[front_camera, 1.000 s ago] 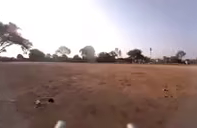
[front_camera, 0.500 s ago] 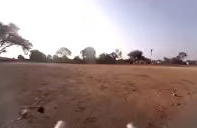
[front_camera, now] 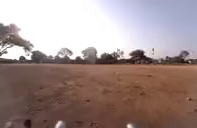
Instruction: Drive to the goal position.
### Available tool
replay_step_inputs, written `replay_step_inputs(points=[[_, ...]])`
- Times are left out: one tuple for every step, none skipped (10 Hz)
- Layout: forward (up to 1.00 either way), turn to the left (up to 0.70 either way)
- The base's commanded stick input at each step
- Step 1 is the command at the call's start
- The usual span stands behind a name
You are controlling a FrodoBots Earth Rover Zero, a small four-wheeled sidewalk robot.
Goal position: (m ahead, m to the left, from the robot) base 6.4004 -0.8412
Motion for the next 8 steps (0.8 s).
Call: replay_step_inputs(points=[[0.70, 0.00], [0.70, 0.00], [0.70, 0.00], [0.70, 0.00], [0.70, 0.00], [0.70, 0.00], [0.70, 0.00], [0.70, 0.00]])
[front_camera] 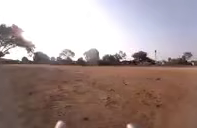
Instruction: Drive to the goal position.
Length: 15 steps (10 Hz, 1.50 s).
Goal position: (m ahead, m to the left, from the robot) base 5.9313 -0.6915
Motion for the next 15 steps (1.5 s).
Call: replay_step_inputs(points=[[0.70, 0.00], [0.70, 0.00], [0.70, 0.00], [0.70, 0.00], [0.70, 0.00], [0.70, 0.00], [0.70, 0.00], [0.70, 0.00], [0.70, 0.00], [0.70, 0.00], [0.70, 0.00], [0.70, 0.00], [0.70, 0.00], [0.70, 0.00], [0.70, 0.00]])
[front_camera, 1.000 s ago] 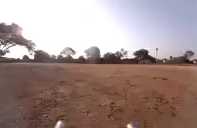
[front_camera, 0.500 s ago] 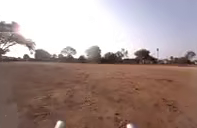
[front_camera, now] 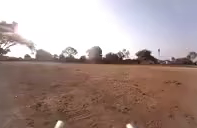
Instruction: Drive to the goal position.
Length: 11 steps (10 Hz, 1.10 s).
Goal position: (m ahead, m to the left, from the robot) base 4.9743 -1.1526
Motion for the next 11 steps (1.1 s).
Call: replay_step_inputs(points=[[0.70, 0.00], [0.70, 0.00], [0.70, 0.00], [0.70, 0.00], [0.70, 0.00], [0.70, 0.00], [0.70, 0.00], [0.70, 0.00], [0.70, 0.00], [0.70, 0.00], [0.70, 0.00]])
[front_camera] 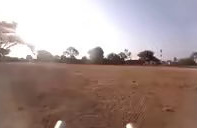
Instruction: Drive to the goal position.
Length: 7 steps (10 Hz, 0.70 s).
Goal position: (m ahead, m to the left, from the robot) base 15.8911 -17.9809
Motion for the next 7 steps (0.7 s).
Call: replay_step_inputs(points=[[0.70, 0.00], [0.70, 0.00], [0.70, 0.00], [0.70, 0.00], [0.70, 0.00], [0.70, 0.00], [0.70, 0.00]])
